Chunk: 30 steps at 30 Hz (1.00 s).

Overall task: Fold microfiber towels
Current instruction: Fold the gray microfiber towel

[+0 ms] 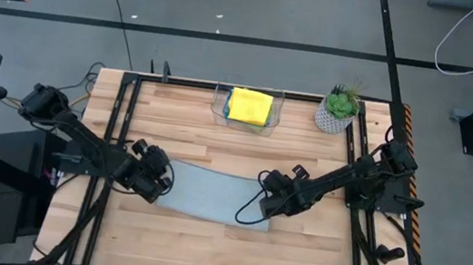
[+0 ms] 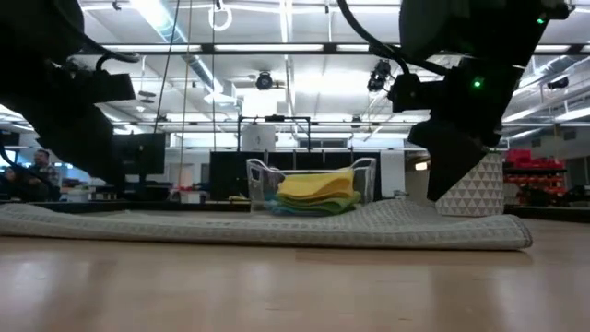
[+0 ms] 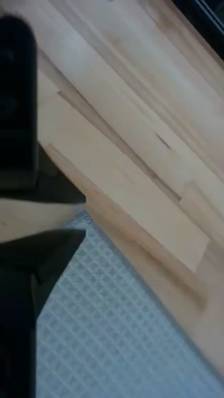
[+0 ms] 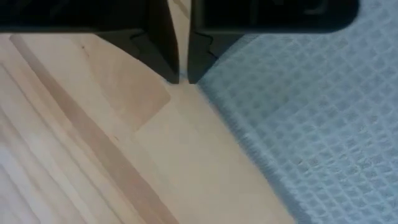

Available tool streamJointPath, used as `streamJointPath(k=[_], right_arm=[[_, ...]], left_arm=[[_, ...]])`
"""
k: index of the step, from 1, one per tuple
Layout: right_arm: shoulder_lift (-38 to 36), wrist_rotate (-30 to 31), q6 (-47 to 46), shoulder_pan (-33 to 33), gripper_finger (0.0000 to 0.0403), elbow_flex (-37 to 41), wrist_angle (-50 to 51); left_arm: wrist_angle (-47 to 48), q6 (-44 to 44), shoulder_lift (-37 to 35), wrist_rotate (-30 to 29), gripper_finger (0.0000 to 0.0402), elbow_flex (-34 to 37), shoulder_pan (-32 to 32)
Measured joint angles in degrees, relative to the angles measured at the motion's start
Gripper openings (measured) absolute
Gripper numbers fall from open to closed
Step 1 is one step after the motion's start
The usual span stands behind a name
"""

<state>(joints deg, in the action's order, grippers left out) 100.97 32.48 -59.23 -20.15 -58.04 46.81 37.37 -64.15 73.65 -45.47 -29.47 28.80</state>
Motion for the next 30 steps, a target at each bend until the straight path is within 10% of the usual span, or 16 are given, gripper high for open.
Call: streamJointPath(k=[10,20,30], right_arm=[[-0.6,0.3,2.6,2.6,0.0151,-4.2,9.1],[-16.0,-5.0,10.0,1.7,0.0013,5.3,-14.3],[-13.2,-11.0,1.9,2.3,0.0009,21.4,-36.0]], left_arm=[[7.1,11.3,-3.6,2.2,0.0204,-1.4,-3.2],[-28.6,37.0,-13.5,17.8,0.0014,13.0,-10.7],[-37.5,42.3,-13.3,24.1,0.0007,18.5,-19.0]])
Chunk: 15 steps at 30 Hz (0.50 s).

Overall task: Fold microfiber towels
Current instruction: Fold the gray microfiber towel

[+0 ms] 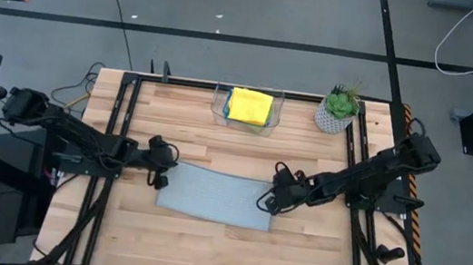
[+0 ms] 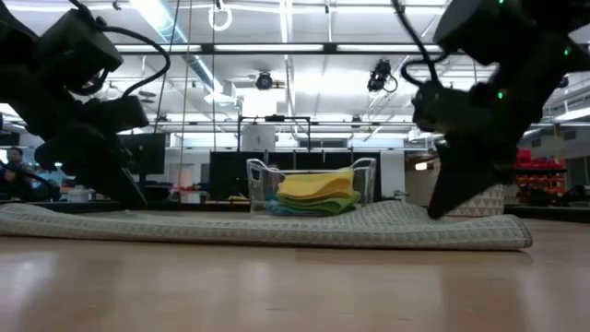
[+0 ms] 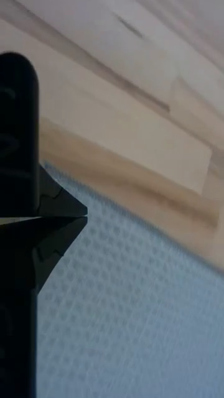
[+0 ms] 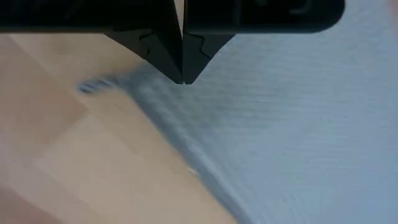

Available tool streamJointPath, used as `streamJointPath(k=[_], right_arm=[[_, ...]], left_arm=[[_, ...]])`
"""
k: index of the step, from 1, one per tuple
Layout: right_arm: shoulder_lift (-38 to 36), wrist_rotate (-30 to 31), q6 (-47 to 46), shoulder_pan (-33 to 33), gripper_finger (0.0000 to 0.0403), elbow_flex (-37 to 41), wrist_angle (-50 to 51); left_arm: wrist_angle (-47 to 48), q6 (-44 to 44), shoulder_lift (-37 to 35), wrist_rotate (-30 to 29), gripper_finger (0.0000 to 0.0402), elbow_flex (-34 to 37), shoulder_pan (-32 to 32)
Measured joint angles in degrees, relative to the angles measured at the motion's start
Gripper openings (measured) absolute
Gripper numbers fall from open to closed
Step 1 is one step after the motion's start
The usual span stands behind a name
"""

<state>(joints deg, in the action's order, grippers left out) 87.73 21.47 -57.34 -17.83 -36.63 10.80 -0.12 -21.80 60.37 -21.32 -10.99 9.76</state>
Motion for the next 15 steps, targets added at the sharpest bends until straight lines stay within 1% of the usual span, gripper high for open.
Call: streamJointPath(k=[2,5,7,11,15], right_arm=[[1.1,-0.6,-1.1,0.7,0.0008,1.0,-0.1],[2.3,-0.4,-2.1,1.9,0.0004,2.0,-1.1],[2.2,-0.6,-2.0,2.7,0.0006,2.6,-1.2],[-0.7,-0.7,0.6,4.6,0.0005,3.2,2.6],[-5.5,-1.2,4.4,6.7,0.0006,3.5,8.1]], left_arm=[[-1.6,0.9,0.0,1.1,0.0008,0.2,0.0],[-1.9,1.2,0.0,2.1,0.0015,0.2,0.0],[-1.4,1.0,0.0,2.1,0.0012,0.2,0.1],[-1.2,-0.3,0.1,4.6,0.0007,0.2,0.5],[-1.7,-1.9,2.2,4.9,0.0014,0.2,2.8]])
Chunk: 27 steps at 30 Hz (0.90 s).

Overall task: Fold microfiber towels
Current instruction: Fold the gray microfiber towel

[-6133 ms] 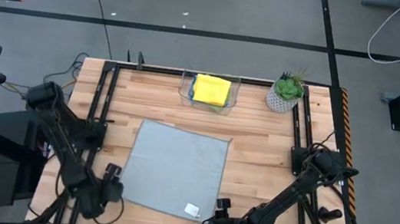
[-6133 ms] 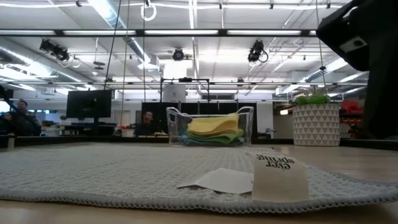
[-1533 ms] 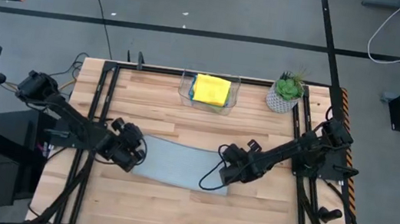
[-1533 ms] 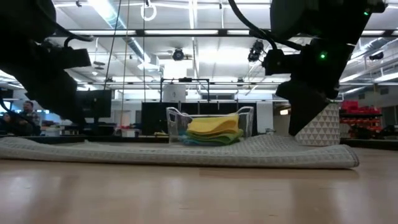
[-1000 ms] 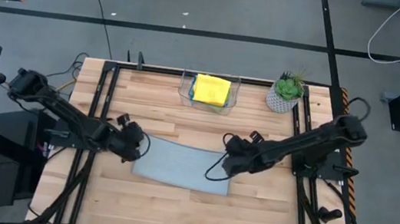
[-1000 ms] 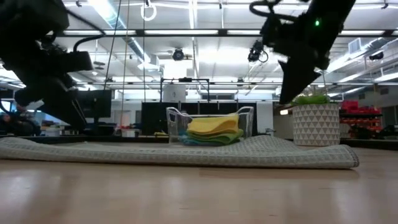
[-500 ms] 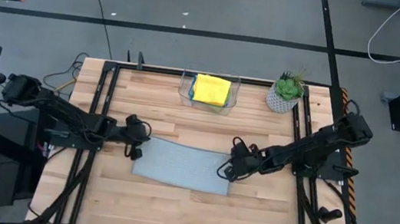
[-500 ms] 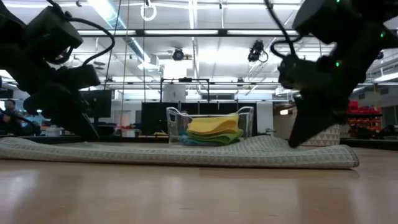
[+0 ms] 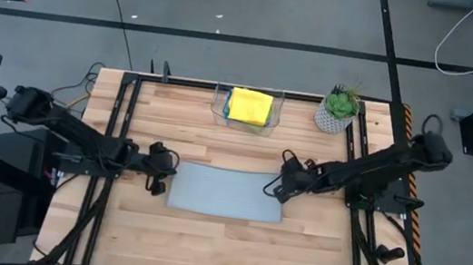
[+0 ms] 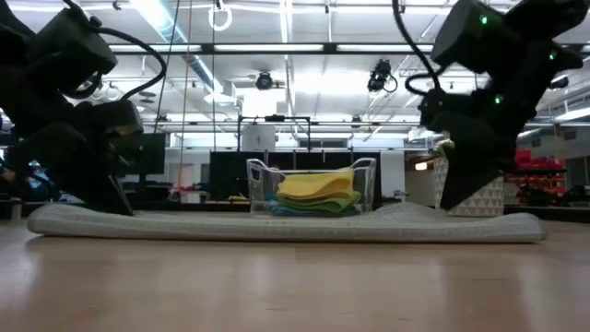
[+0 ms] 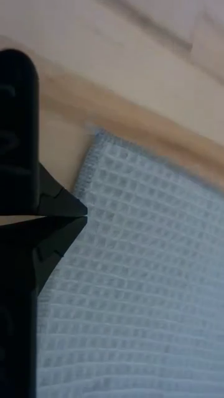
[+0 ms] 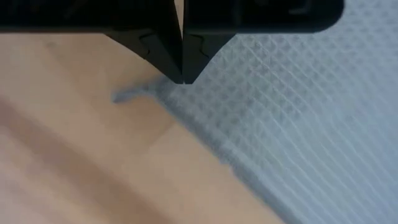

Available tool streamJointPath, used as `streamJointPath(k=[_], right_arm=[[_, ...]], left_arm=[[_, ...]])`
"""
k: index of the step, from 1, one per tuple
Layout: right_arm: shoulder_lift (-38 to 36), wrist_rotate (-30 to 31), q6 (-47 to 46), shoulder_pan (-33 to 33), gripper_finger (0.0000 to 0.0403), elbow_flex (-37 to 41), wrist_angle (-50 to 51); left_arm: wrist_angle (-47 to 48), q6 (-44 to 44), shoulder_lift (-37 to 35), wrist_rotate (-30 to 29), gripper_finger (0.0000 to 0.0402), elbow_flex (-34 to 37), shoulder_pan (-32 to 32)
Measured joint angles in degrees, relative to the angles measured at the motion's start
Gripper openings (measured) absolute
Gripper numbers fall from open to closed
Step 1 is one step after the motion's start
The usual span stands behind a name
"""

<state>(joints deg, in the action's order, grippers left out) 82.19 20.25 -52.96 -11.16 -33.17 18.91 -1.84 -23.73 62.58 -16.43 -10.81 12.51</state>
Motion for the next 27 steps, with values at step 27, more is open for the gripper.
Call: streamJointPath(k=[27], right_arm=[[9.2,-2.4,-2.6,-4.1,0.0007,-1.0,-18.0]], left_arm=[[-11.1,15.9,5.6,12.8,0.0010,-2.8,-9.9]])
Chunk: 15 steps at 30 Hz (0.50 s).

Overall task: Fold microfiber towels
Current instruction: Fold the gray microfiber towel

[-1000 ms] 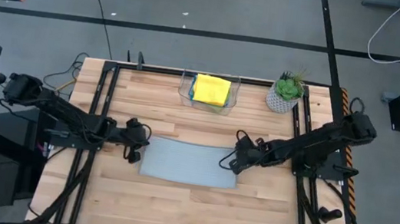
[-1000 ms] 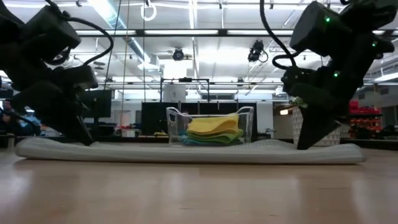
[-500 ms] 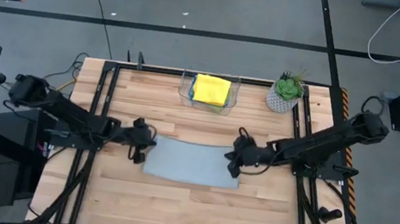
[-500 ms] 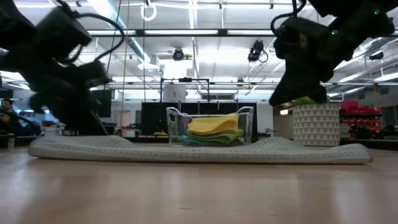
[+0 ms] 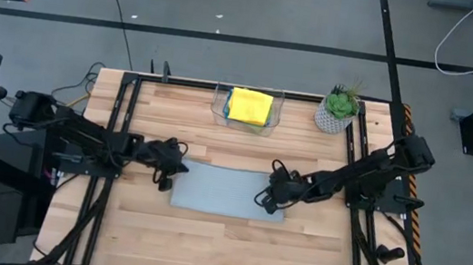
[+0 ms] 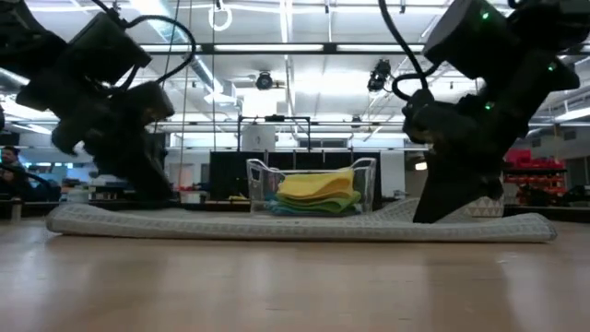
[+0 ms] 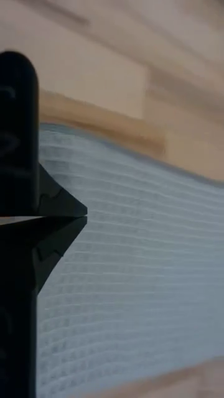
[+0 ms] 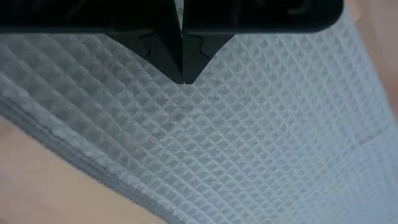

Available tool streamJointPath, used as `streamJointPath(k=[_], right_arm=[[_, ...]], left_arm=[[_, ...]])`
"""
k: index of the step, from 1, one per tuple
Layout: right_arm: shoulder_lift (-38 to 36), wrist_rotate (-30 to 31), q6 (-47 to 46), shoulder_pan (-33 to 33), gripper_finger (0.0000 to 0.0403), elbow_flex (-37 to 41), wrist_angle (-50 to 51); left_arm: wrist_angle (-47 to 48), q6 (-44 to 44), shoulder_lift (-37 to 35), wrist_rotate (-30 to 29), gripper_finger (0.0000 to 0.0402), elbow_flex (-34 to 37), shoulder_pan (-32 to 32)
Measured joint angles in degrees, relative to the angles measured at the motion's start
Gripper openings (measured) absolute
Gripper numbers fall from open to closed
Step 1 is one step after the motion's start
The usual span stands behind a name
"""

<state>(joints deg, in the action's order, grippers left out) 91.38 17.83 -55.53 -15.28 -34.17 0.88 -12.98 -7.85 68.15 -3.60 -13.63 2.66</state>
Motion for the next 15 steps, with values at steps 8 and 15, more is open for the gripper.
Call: streamJointPath(k=[8,15], right_arm=[[-3.8,-0.4,6.0,6.0,0.0006,0.0,8.2],[-8.2,-2.0,19.9,13.3,0.0005,-0.6,10.3]], left_arm=[[-6.2,-1.3,2.9,-0.8,0.0010,-0.1,-1.0],[-10.8,2.3,6.2,-4.0,0.0008,-0.1,-2.1]])
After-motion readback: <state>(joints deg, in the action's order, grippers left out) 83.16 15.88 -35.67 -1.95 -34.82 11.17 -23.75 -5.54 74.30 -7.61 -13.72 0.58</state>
